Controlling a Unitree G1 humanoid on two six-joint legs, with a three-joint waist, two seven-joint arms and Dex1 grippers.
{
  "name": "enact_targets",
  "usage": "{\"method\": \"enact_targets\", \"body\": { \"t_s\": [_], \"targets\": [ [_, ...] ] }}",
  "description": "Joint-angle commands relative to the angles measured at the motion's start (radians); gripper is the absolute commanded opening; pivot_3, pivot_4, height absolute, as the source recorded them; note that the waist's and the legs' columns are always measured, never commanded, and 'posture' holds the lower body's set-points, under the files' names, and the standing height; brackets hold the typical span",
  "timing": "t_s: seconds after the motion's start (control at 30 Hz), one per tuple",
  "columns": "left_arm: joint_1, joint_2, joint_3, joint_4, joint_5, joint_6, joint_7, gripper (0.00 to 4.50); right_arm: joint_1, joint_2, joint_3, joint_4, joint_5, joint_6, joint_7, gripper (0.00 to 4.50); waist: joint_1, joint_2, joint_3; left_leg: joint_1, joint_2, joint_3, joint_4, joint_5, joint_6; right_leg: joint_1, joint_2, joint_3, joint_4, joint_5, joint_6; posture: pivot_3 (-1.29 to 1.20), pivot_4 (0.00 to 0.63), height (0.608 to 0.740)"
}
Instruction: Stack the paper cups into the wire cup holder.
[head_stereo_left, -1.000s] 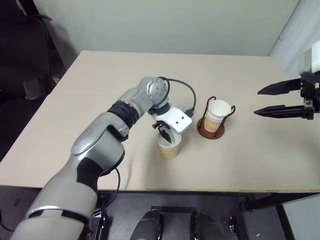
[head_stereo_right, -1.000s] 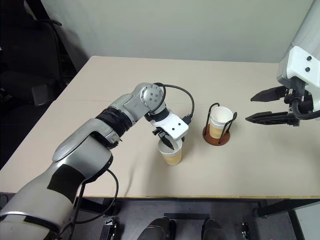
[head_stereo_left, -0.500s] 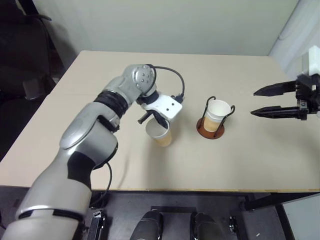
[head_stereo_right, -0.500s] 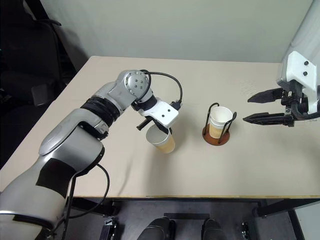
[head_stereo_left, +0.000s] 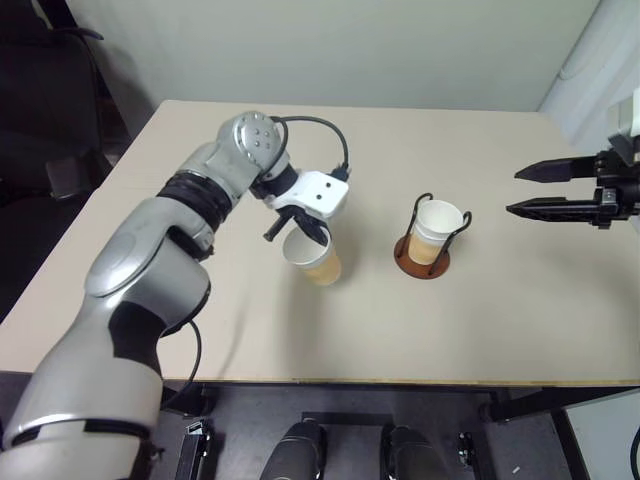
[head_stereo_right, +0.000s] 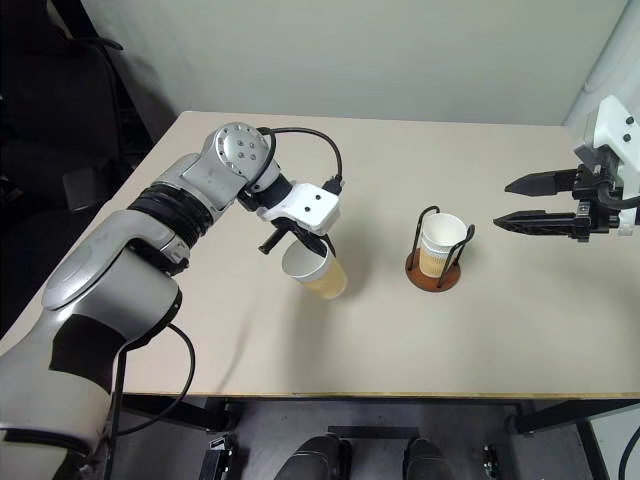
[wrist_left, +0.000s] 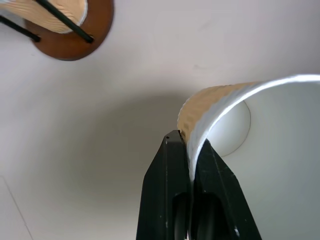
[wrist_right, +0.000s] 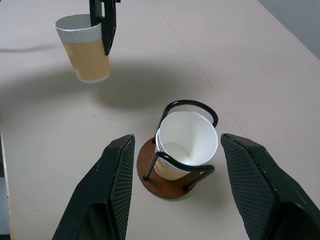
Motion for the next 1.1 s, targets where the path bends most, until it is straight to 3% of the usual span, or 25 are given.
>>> {"method": "enact_targets", "body": {
  "t_s": [0.03,0.57,0.9,1.1],
  "targets": [
    [-0.026,0.021,-0.013,-0.037,-0.028,0.013,-0.029,0.02,-0.006,-0.001,-0.051,-0.013,0.014,-0.018,-0.002,2.74,-0.001,0.000,0.000,0.000,0.000,0.000,0.000,0.000,0.000,0.000,0.000,0.000,0.000,0.000,0.000,0.00,0.150,0.740],
    [-0.013,0.054,-0.066,-0.109,-0.058,0.048,-0.029,0.02,-0.159,-0.009,-0.065,-0.036,0.051,0.026,-0.023,2.74,-0.001,0.000,0.000,0.000,0.000,0.000,0.000,0.000,-0.001,0.000,0.000,0.000,0.000,-0.001,-0.002,0.00,0.150,0.740],
    [-0.035,0.051,-0.074,-0.096,-0.056,0.045,-0.029,0.02,-0.171,0.009,-0.078,-0.060,0.070,0.038,-0.057,2.74,-0.001,0.000,0.000,0.000,0.000,0.000,0.000,0.000,-0.001,0.000,0.000,0.000,0.000,-0.002,-0.004,0.00,0.150,0.740],
    [-0.132,-0.012,0.013,0.019,-0.034,0.050,-0.029,0.02,-0.166,0.016,-0.063,-0.055,0.064,0.027,-0.053,2.74,0.002,0.000,0.000,-0.001,0.000,-0.001,0.000,0.000,-0.001,0.000,0.000,0.000,-0.001,-0.002,-0.004,0.00,0.150,0.740]
  ]
}}
